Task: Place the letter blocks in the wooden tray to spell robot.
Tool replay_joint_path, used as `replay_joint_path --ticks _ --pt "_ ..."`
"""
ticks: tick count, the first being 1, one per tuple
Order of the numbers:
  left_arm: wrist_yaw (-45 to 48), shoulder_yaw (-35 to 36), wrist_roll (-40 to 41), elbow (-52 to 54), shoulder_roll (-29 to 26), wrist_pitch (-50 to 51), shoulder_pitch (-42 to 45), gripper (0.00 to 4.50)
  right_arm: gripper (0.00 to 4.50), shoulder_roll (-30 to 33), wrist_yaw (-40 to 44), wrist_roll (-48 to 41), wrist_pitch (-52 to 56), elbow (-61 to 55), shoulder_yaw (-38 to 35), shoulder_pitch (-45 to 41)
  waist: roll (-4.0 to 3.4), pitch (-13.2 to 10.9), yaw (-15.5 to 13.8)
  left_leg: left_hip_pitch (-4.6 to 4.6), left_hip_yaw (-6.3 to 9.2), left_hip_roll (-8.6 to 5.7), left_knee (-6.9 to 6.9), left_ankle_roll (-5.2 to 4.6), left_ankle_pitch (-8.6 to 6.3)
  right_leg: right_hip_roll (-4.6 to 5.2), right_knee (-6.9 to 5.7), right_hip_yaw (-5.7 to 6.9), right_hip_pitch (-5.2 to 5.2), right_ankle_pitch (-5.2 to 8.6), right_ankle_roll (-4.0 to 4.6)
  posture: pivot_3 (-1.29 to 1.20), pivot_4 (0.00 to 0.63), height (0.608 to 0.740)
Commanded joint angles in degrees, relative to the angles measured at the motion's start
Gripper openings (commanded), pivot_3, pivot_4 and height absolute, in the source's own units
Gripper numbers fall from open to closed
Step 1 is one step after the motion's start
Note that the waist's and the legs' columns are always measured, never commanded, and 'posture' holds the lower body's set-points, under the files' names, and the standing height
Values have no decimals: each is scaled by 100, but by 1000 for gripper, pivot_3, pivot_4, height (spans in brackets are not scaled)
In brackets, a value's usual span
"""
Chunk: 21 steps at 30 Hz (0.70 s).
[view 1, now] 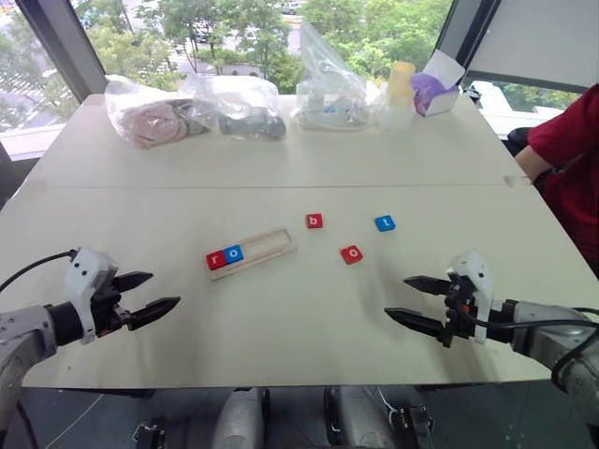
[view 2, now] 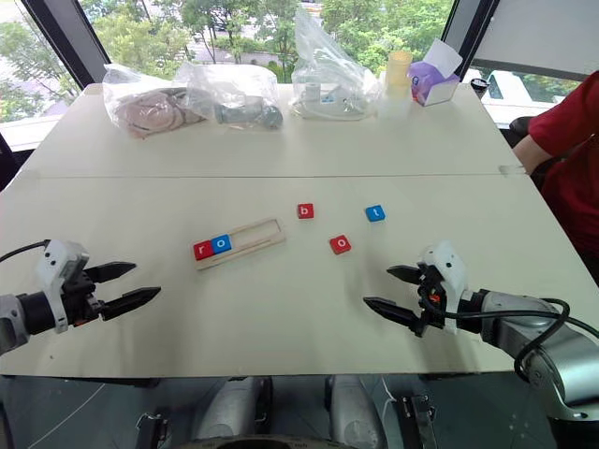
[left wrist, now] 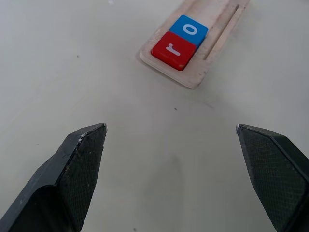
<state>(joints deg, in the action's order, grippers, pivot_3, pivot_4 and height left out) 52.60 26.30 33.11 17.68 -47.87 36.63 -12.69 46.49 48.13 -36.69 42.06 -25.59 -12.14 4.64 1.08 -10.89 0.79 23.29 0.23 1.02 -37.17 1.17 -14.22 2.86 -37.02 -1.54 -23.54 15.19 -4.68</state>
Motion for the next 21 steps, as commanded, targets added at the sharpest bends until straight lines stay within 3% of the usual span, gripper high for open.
replay_joint_path --ticks 1,21 --pt "-166 360 148 217 78 23 -33 4500 4451 -23 4 -10 -84 -116 -9 -27 0 0 -8 0 0 0 1 0 0 0 0 0 0 0 0 0 150 740" --pt "-356 496 327 264 -186 335 247 4500 4451 62 86 298 -420 420 -91 -451 0 0 -10 1 -2 -4 -1 0 0 -8 0 1 0 0 0 0 150 740"
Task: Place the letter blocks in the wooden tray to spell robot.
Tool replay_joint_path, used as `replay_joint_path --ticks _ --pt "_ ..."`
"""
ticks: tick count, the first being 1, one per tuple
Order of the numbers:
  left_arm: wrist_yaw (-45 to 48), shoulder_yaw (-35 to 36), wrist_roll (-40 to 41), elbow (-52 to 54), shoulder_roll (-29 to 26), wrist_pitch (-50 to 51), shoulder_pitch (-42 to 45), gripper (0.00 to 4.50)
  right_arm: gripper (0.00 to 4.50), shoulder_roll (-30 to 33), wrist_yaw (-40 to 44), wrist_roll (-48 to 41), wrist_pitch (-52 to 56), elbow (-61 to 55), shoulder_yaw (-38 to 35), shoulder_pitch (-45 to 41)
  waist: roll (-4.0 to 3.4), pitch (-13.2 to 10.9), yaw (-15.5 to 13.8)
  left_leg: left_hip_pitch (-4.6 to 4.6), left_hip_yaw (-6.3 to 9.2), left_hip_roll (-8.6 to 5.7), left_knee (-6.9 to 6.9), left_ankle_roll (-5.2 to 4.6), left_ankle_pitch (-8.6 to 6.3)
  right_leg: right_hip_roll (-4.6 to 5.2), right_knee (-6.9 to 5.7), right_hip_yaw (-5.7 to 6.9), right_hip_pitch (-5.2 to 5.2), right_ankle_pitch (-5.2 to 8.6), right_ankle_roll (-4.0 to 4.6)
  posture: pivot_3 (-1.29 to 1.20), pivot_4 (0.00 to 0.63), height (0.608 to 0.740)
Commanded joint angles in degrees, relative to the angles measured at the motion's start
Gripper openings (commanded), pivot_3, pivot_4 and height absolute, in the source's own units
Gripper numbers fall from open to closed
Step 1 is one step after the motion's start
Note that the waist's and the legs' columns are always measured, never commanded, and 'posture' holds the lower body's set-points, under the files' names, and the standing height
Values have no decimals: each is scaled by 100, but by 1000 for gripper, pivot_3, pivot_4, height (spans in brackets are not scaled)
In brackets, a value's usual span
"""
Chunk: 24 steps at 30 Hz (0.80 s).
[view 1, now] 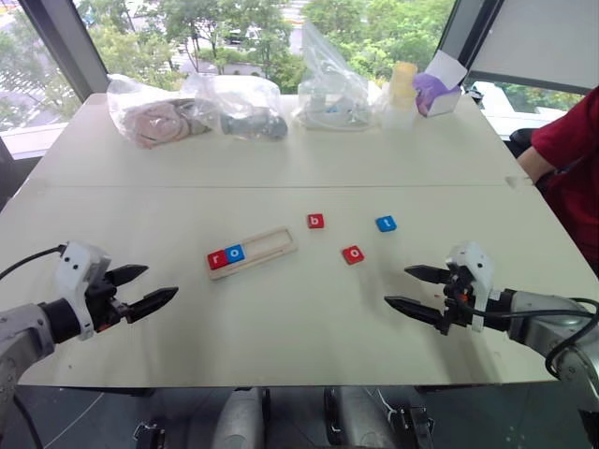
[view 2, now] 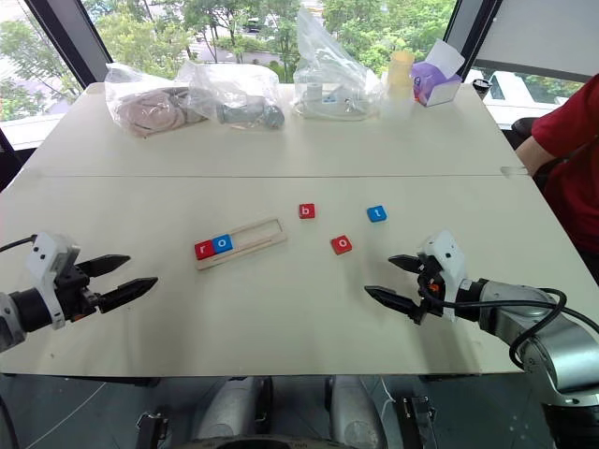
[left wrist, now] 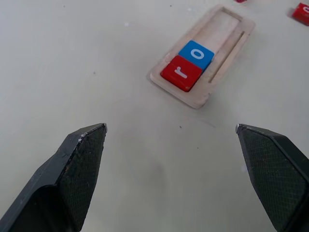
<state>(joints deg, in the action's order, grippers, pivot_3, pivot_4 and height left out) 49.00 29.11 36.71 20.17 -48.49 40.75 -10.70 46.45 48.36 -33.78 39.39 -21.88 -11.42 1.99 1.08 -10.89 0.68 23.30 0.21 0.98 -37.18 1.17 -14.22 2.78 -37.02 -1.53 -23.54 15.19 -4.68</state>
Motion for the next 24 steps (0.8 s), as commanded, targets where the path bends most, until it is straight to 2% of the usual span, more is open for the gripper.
replay_joint_path --ticks 1,6,9,17,20,24 --pt "61 230 -96 -26 -202 -137 38 4500 4451 94 63 5 -131 68 -186 -227 0 0 4 0 0 0 0 0 0 0 0 0 0 0 0 0 150 740" --pt "389 -22 -300 -298 -620 -369 292 4500 4451 -8 -52 -61 -15 -82 -160 -306 0 0 3 0 1 3 3 0 0 -5 -2 0 -2 0 1 0 150 740" --pt "771 -800 -607 -645 -849 -692 898 4500 4451 -432 -293 -411 259 -625 235 -541 0 0 -7 0 1 2 1 0 0 -5 -1 0 -2 0 1 0 150 740" --pt "1406 -2791 -1753 -2060 -384 -1958 2528 4500 4451 -1300 -1246 167 627 -1357 1907 -1005 -1 0 4 14 -4 -2 5 0 0 -4 -1 -2 -17 -2 -2 0 150 740" --pt "1564 -3186 -2168 -2634 -220 -2529 2882 4500 4451 -1627 -1564 435 495 -1266 2133 -1087 1 1 6 16 -3 -5 3 0 0 -9 -8 2 -20 -2 -3 0 150 740" --pt "1671 -3361 -2304 -3120 96 -2788 3275 4500 4451 -1881 -1764 530 434 -1110 2082 -1229 1 1 5 16 -3 -5 -1 -1 1 -10 -11 2 -19 -4 -6 0 150 740"
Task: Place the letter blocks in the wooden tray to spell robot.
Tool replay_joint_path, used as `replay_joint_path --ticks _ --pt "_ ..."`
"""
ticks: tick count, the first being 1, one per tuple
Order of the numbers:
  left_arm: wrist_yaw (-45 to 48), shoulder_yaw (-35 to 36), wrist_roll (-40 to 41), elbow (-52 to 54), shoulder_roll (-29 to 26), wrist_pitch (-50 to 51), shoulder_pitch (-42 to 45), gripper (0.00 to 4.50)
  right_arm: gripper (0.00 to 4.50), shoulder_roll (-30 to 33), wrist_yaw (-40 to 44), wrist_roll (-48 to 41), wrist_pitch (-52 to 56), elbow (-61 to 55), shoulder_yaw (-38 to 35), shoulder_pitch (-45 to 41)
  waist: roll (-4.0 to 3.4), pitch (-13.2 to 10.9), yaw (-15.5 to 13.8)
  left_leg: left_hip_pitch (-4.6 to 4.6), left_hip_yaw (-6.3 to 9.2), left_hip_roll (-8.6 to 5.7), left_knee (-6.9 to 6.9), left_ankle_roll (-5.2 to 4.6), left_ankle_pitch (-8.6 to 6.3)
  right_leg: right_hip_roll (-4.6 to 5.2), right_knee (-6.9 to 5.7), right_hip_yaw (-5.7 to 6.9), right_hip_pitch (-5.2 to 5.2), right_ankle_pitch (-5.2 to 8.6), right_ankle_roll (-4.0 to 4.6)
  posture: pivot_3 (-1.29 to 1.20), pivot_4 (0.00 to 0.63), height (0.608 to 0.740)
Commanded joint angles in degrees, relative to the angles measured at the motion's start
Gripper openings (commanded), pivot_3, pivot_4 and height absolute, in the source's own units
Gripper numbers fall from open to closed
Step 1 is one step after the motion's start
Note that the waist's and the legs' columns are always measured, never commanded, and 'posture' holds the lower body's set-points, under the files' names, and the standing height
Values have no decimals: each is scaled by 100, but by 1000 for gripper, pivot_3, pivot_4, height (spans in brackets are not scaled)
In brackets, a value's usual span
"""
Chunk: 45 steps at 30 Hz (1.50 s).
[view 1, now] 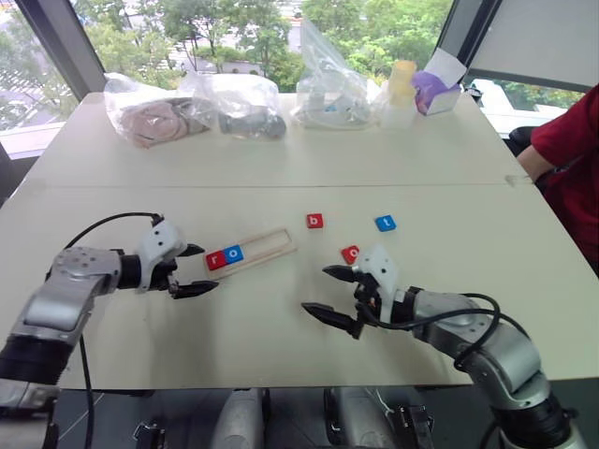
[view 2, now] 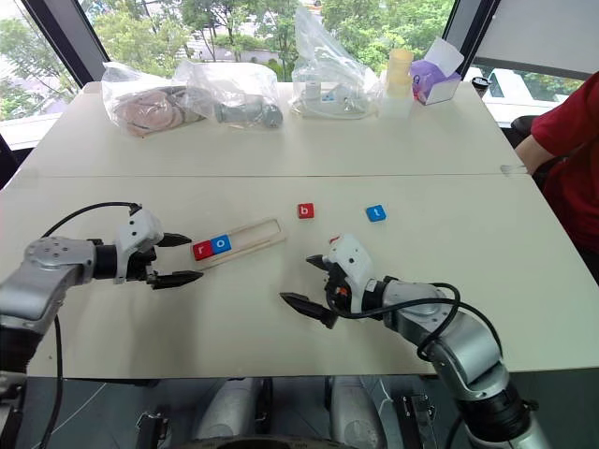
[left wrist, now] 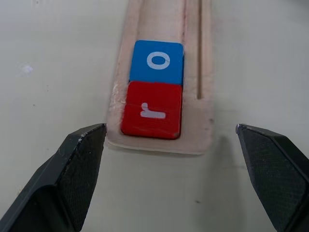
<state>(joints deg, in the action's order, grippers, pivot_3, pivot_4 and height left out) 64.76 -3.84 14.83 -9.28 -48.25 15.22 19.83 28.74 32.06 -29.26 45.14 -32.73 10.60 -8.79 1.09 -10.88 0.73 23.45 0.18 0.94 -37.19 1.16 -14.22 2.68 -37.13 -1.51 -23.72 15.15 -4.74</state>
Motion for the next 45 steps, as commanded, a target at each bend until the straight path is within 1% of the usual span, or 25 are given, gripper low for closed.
replay_joint_path --ticks 1,6,14,15,16,17,18,21,25,29,32,34,36,39,41,42,45 --pt "125 -101 -160 -243 124 -267 269 4500 4451 -133 -166 94 -138 -8 -145 -172 0 0 1 0 1 0 -3 0 0 -1 -1 1 0 -1 -1 0 150 740" --pt "184 -254 -357 -425 282 -469 204 4500 4451 -101 -193 102 -126 -19 -234 -126 1 1 4 -1 2 0 0 0 0 -2 -3 1 0 -10 -19 0 150 740" --pt "210 -424 -463 -603 592 -510 141 4500 4451 -71 -205 137 -120 -13 -278 -93 -3 5 -14 -13 6 -1 -3 0 0 -1 -5 4 17 -9 -18 0 150 740" --pt "240 -451 -487 -625 610 -555 133 3935 4500 -67 -209 142 -115 -18 -294 -85 -3 6 -17 -12 6 -2 -5 0 0 0 -5 4 19 -8 -19 0 150 740" --pt "256 -459 -496 -621 624 -565 131 3626 4500 -61 -213 143 -108 -26 -313 -74 -3 7 -17 -13 6 -2 -6 0 0 0 -4 5 21 -8 -19 0 150 740" --pt "265 -460 -500 -589 625 -554 137 3217 4500 -45 -217 139 -95 -46 -340 -54 -3 7 -16 -13 6 -2 -7 0 0 0 -4 4 22 -8 -19 0 150 740" --pt "263 -471 -535 -564 608 -557 150 3111 4500 -32 -225 134 -83 -65 -370 -34 -3 7 -16 -13 7 -2 -8 0 0 0 -4 5 22 -8 -19 0 150 740" --pt "308 -468 -619 -554 541 -675 212 3113 4500 -26 -284 127 -53 -87 -466 -4 -3 8 -12 -17 9 -2 -8 0 0 0 -5 5 26 -8 -19 0 150 740" --pt "719 -465 -526 -243 377 -816 396 3113 4500 -168 -563 -155 96 -59 -1135 -20 -2 8 -8 -16 9 -2 -8 0 0 0 -5 5 25 -8 -19 0 150 740" --pt "1292 -775 -609 -252 348 -1249 725 3113 4500 -103 -651 -218 97 76 -1598 -23 -2 8 -14 -10 7 -3 -7 0 0 -1 -2 7 23 -8 -18 0 150 740" --pt "1546 -985 -708 -562 483 -1531 968 3113 4500 -24 -681 -144 65 151 -1721 -8 -2 8 -4 -11 2 -4 -7 0 0 -3 -2 7 22 -8 -17 0 150 740" --pt "1653 -1054 -685 -876 675 -1543 1143 3113 4500 -4 -728 -108 41 152 -1800 24 -2 7 4 -11 0 -6 -7 -1 0 -8 -3 7 21 -8 -18 0 150 740" --pt "1679 -1136 -807 -1228 823 -1753 1305 3113 4500 -17 -793 -89 40 110 -1833 69 -1 7 6 -11 0 -9 -7 -1 0 -13 -6 8 21 -9 -19 0 150 740" --pt "1640 -1138 -861 -1477 993 -1786 1467 3113 4500 -75 -934 -58 53 18 -1844 133 -1 7 1 -10 1 -8 -7 -1 0 -17 -6 9 20 -9 -21 0 150 740" --pt "1696 -1126 -853 -1501 1027 -1744 1482 4146 4500 -101 -983 -71 62 -32 -1803 159 -1 7 3 -9 1 -8 -8 -1 0 -17 -6 9 20 -9 -21 0 150 740" --pt "1728 -1122 -840 -1493 1034 -1719 1473 4456 4500 -130 -1025 -66 74 -41 -1752 150 -1 7 10 -9 1 -8 -8 -1 0 -16 -6 8 20 -10 -21 0 150 740" --pt "1703 -1100 -826 -1411 1062 -1671 1406 4456 4500 -209 -1140 -12 85 -6 -1587 77 -1 7 11 -10 3 -7 -8 -1 1 -17 -8 8 20 -10 -21 0 150 740"
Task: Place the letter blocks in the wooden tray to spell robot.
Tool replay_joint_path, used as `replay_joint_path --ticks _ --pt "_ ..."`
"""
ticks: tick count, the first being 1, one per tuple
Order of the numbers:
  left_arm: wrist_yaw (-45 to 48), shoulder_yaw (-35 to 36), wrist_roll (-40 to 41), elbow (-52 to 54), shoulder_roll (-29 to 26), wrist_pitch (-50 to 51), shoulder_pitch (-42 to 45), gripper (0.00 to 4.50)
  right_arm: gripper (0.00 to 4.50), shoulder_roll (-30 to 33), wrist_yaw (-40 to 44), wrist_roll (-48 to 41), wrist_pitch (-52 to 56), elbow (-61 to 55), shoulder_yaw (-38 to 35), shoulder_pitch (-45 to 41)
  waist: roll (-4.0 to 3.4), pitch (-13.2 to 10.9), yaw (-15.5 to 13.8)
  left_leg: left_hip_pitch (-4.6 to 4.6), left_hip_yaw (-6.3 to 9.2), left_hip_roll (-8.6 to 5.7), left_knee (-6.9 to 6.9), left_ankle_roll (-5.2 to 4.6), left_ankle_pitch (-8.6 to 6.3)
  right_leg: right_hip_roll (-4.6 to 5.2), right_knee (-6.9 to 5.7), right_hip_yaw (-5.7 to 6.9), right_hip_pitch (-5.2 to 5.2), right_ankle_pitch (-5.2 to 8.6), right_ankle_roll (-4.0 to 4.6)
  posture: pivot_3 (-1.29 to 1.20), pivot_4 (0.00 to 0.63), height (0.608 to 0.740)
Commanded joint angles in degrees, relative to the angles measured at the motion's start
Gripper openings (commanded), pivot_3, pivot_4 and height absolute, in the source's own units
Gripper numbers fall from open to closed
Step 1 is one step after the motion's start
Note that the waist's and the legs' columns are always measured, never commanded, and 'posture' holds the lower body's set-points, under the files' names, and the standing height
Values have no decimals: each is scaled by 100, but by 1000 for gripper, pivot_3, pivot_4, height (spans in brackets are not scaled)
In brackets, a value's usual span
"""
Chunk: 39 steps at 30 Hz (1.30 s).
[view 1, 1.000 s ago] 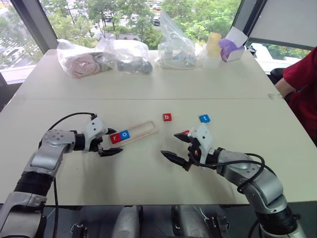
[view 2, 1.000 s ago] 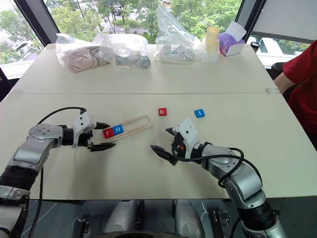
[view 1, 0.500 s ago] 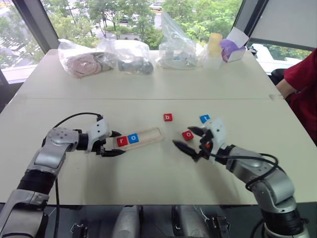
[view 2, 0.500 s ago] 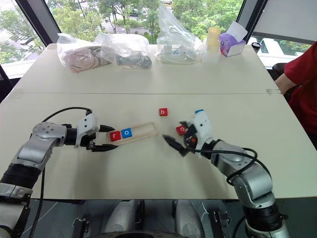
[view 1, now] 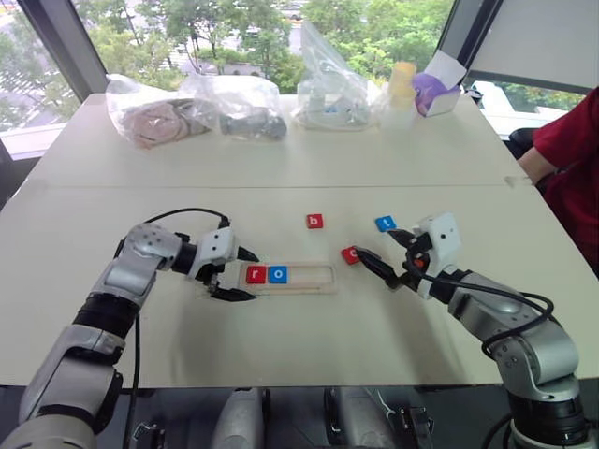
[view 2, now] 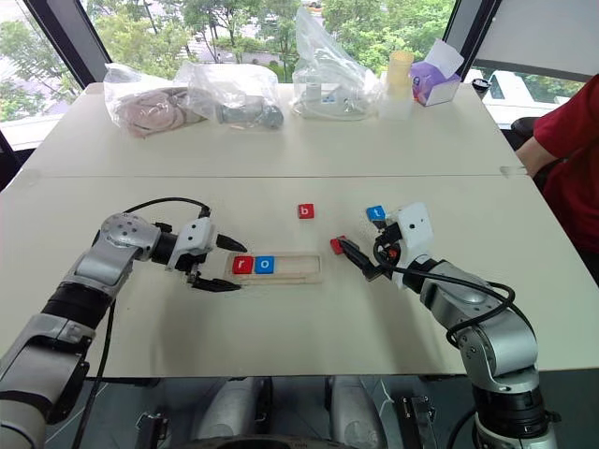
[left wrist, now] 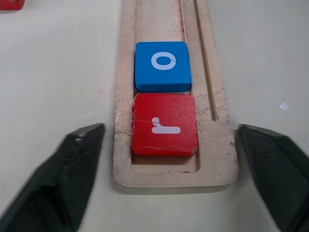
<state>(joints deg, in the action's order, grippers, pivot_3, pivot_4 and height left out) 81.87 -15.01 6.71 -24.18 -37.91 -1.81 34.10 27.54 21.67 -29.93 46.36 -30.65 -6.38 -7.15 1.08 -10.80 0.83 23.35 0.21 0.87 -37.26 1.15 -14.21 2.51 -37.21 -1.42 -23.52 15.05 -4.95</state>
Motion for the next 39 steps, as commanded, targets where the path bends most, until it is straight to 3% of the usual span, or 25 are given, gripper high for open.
replay_joint_path --ticks 1,6,10,14,21,30,33,38,39 --pt "-53 29 -13 138 37 41 -72 4456 4500 -137 -171 136 -33 -145 242 -172 0 0 4 0 1 1 0 0 0 -1 0 0 0 0 0 0 150 740" --pt "-267 181 39 495 -66 222 -253 4456 4500 -672 -766 913 -20 808 1058 -1174 -1 0 35 -5 6 4 -4 0 0 -1 -6 -2 -1 -1 1 0 150 740" --pt "-344 402 294 987 -196 692 -491 4456 4500 -1564 -1218 974 -152 1587 956 -1828 0 0 23 0 6 4 -2 0 0 -2 -9 -1 -7 -1 1 0 150 740" --pt "-597 632 382 1596 -418 1092 -882 4456 4500 -1978 -1459 1499 -253 2603 1301 -2355 -1 0 32 8 10 6 9 0 0 6 -20 -3 -25 -2 -1 0 150 740" --pt "-982 1081 505 2630 -1028 1735 -1468 4456 4500 -2462 -1497 1729 -106 3260 1453 -2633 -4 -2 48 8 9 8 12 0 0 11 -27 -4 -32 -2 -1 0 150 740" --pt "-2011 1785 987 3971 -951 2965 -1881 4456 4500 -2883 -1871 2505 -513 4475 1801 -2951 -1 0 143 2 9 8 11 0 1 8 -29 -4 -29 -2 0 0 150 740" --pt "-2274 1860 1107 4371 -897 3251 -2126 4500 3633 -3028 -2038 2648 -677 4818 1738 -3030 1 1 193 -6 11 9 11 1 1 9 -30 -6 -22 -3 0 0 150 740" --pt "-2497 1890 1202 4574 -936 3404 -2243 4500 1166 -3087 -2065 2794 -854 4980 1687 -3025 1 1 183 -15 14 10 11 2 1 7 -31 -5 -14 -3 2 0 150 740" --pt "-2513 1896 1220 4581 -953 3407 -2235 4500 1182 -3084 -2058 2811 -859 4973 1671 -3019 1 1 187 -18 14 10 11 2 2 8 -31 -5 -12 -3 2 0 150 740"
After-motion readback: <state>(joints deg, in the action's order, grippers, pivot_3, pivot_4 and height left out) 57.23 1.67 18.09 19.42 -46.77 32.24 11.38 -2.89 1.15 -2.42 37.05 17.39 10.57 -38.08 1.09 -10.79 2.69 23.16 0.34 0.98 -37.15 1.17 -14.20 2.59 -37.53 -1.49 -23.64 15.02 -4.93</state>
